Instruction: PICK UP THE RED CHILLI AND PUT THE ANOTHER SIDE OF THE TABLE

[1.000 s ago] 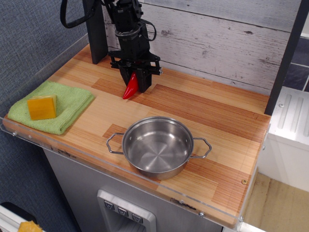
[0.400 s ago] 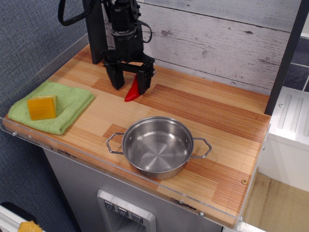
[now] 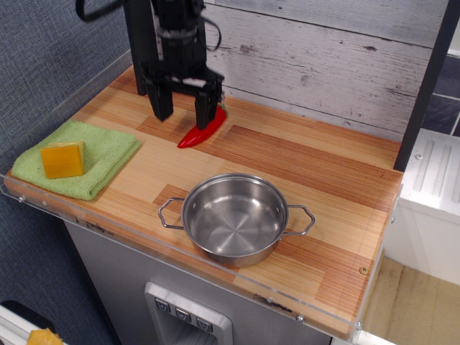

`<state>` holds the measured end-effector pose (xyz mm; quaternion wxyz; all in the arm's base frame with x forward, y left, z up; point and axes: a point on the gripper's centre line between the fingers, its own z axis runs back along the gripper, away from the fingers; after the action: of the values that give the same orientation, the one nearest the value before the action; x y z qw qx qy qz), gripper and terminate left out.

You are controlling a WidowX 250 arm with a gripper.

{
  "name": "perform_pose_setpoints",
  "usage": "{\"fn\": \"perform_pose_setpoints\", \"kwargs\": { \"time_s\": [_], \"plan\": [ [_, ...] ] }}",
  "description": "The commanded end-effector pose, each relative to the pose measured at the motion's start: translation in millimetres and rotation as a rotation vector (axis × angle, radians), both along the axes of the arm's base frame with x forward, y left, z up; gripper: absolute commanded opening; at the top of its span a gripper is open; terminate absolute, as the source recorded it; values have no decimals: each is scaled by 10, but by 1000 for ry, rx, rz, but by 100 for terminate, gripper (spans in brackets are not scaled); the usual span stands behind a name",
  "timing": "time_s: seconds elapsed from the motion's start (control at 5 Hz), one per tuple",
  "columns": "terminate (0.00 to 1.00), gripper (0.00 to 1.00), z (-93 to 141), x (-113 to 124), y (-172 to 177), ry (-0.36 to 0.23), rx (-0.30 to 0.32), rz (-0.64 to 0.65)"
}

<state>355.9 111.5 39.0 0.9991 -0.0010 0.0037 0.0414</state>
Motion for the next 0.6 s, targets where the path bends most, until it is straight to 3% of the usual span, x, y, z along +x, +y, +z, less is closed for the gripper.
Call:
{"fn": "perform_pose_setpoints", "kwargs": {
  "time_s": [0.0,0.2,0.4],
  "plan": [
    [0,100,666,-153,-96,-62,48,-17],
    [0,100,826,-308,-265,-48,28,-102],
    [0,100,1031,-514,-517,-96,48,-144]
  ]
}}
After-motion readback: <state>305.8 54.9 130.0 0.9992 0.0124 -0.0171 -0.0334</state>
